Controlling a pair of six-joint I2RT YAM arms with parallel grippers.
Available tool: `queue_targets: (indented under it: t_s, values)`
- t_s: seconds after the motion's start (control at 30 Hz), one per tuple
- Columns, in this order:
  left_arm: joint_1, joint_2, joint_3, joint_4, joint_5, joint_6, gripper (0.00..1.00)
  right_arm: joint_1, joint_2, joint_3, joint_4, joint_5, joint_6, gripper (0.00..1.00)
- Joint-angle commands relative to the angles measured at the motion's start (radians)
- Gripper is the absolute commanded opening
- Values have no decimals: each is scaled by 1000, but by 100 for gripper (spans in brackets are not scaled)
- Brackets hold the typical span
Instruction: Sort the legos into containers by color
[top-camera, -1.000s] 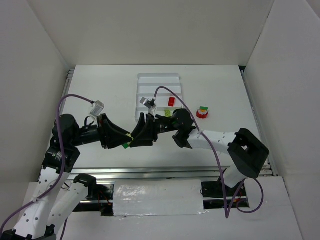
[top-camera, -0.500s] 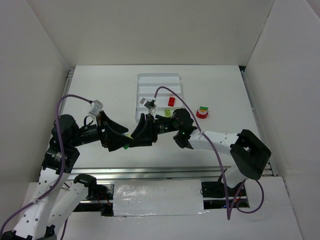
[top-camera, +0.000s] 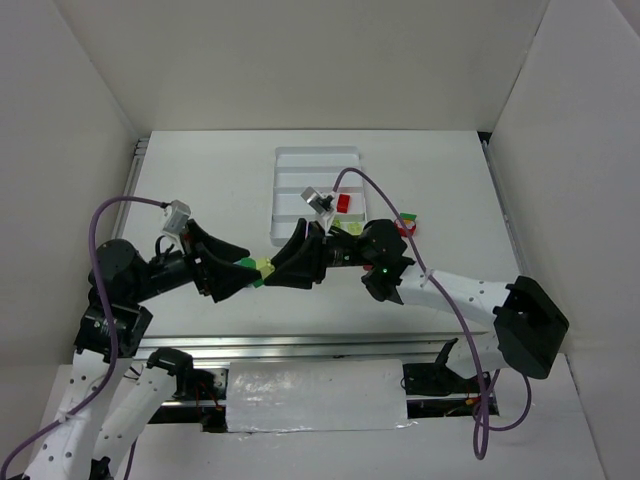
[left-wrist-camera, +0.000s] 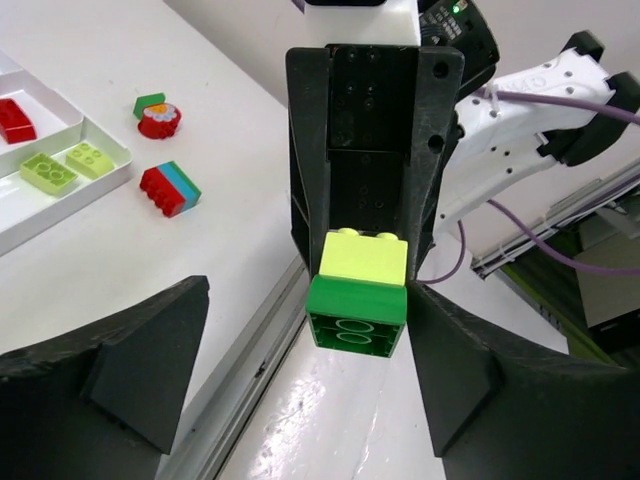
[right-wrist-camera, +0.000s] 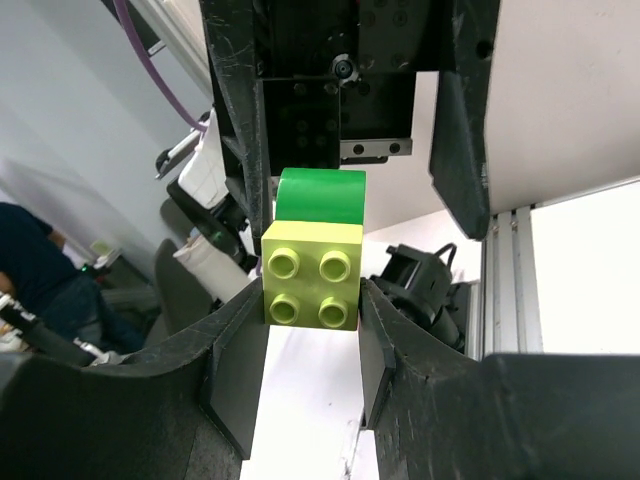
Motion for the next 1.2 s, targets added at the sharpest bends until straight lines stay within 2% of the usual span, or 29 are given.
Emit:
queue_targets:
  t_s: [0.0,0.2,0.27,0.3,0.37,0.4,0.57,0.77,1.0,1.07,1.1,1.13,1.17]
  values:
    - [3,-6,-9,100,38,-39,90,8,-36,-9,9,49,-28,0]
    - [2,-7,-28,173,72,-79,76,8,-24,2,-3,51,-20,0]
    - [2,-3,-29,186,84,-83,58,8,-16,3,8,51,-11,0]
    - [2,-3,-29,195,90,-85,34,8,-16,0,11,52,-10,0]
    - [2,7,-25,195,106,-85,15,8,-18,-3,12,60,-9,0]
    - [2,10,-23,192,109,-82,0,8,-18,-1,6,63,-14,0]
    - [2,22,11,128,139,-25,0,-20,-41,-10,-29,60,-39,0]
    - [2,22,32,88,172,32,0,-143,-45,-104,120,-3,60,0]
    - [2,45,25,63,130,67,0,-235,-62,-139,20,-17,21,0]
    - [2,56,58,-10,60,108,0,-248,-65,-110,-157,60,-72,0]
    - [2,63,80,-114,-51,165,0,-253,-55,-36,-430,124,-127,0]
    - [2,82,124,-170,-119,196,0,-256,-40,14,-563,314,-235,0]
    - [2,95,146,-225,-187,248,0,-255,-11,131,-704,421,-267,0]
